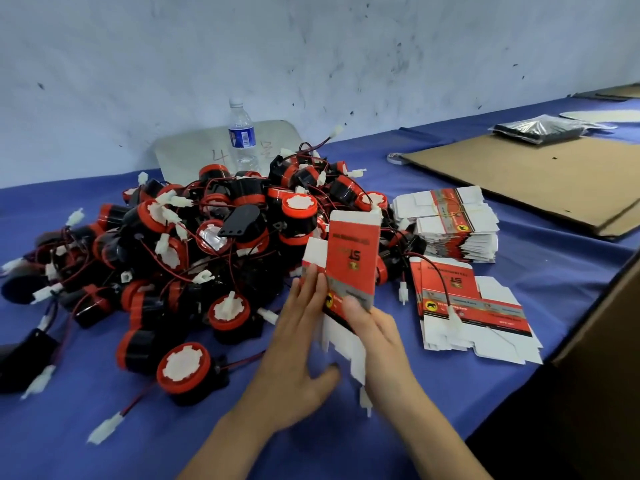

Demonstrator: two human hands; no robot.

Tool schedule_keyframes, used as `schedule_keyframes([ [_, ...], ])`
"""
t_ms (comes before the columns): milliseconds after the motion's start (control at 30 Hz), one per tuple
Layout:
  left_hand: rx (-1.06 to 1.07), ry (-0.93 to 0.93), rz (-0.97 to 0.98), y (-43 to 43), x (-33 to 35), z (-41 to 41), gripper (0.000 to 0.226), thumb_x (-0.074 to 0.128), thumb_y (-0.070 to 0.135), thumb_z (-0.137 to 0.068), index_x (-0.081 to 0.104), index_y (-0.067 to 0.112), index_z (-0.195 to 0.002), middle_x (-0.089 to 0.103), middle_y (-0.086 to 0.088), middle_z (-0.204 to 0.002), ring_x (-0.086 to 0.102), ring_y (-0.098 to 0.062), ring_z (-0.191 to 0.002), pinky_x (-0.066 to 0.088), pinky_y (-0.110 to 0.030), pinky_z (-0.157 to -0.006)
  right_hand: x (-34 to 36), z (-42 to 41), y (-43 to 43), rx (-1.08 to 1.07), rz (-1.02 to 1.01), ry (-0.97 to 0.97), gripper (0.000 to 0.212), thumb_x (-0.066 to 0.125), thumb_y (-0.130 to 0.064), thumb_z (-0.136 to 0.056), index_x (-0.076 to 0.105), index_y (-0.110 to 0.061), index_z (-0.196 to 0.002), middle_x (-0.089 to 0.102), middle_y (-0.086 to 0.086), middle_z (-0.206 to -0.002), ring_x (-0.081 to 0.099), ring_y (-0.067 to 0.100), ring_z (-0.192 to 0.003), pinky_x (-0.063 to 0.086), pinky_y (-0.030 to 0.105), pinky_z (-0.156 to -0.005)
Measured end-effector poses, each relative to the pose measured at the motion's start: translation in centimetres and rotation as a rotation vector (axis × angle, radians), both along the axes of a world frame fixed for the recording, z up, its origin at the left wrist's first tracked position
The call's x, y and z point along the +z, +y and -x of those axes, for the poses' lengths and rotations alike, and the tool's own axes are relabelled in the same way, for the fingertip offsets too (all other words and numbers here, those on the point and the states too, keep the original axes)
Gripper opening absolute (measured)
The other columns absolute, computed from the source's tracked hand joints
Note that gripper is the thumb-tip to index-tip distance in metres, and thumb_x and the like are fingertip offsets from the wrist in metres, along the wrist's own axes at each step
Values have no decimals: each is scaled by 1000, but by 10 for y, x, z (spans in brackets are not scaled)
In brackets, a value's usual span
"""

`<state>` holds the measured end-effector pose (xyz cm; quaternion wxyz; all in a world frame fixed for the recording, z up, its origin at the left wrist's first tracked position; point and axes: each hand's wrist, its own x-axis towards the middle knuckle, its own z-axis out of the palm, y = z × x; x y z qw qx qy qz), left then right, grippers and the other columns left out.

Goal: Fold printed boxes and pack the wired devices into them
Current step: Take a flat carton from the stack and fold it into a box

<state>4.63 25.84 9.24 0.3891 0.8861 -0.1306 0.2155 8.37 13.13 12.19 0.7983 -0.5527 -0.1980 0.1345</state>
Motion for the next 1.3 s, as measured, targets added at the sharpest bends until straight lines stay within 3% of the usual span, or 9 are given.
schedule_keyframes([
  [200, -120, -60, 494, -5, 8, 7, 65, 54, 38, -90, 26, 41, -149, 19, 5, -160, 29, -21, -144, 37, -39, -111, 10, -16, -19, 109, -225, 141, 55, 65, -33, -86, 52, -13, -135, 62, 16, -128, 60, 32, -118, 54, 36, -92],
  [367, -56, -130, 556, 0, 11, 9, 57, 48, 64, -89, 36, 48, -142, 39, 18, -150, 62, -18, -116, 56, -29, -84, 16, -36, -40, 38, -98, 149, 53, 62, -33, -80, 52, -51, -129, 69, -6, -119, 67, 20, -106, 58, 33, -67],
  [500, 67, -293, 57, 2, 9, 2, 84, 58, 7, -88, 18, 52, -147, 13, 7, -160, 28, -17, -144, 45, -32, -104, 28, -41, -53, 173, 166, 111, 38, 58, -44, -83, 61, -45, -120, 69, -4, -118, 68, 21, -102, 53, 35, -68],
  [600, 71, -339, -174, 1, 7, -3, 90, 70, 29, -83, 12, 44, -151, 2, 2, -162, 8, -26, -149, 34, -47, -110, 32, -37, -53, 209, 38, 215, 41, 47, -21, -100, 48, -10, -139, 52, 14, -140, 58, 18, -85, 47, 11, -64],
  [767, 285, -406, 175, -1, 11, 0, 69, 68, 43, -77, 34, 39, -137, 35, 34, -139, 38, 5, -131, 37, -15, -104, 53, -19, -38, 108, 200, 2, 58, 52, -63, -80, 53, -35, -131, 54, -15, -132, 67, 22, -85, 56, 25, -72],
  [967, 321, -332, 209, -14, 13, 8, 82, 66, 54, -79, 21, 37, -145, 28, 14, -146, 33, -14, -138, 39, -39, -109, 20, 24, -5, -52, 109, -280, 103, 78, -40, -59, 20, -47, -143, 43, -38, -134, 40, -12, -128, 48, 25, -99],
  [1067, 200, -368, -61, -15, 15, 10, 86, 56, 57, -87, 11, 26, -154, 14, -3, -159, 16, -16, -147, 20, -22, -116, 25, 18, -4, -161, 69, -293, 107, 83, -34, -61, 17, -57, -142, 43, -28, -140, 37, -9, -132, 49, 41, -101],
  [1167, 165, -264, 165, -10, 17, 11, 95, 66, 52, -82, 7, 33, -154, 12, 9, -160, 26, -22, -145, 39, -41, -110, 30, -5, -10, -216, 62, -347, 98, 81, -20, -70, 24, -43, -146, 58, -11, -134, 53, 1, -123, 52, 24, -91],
  [1300, 127, 15, 492, -1, 16, 5, 108, 75, 56, -63, 4, 56, -144, 33, 40, -140, 50, -3, -126, 51, -23, -95, 30, -29, -16, -188, 79, -314, 92, 76, -35, -65, 30, -43, -144, 69, -4, -117, 60, 26, -117, 49, 52, -95],
])
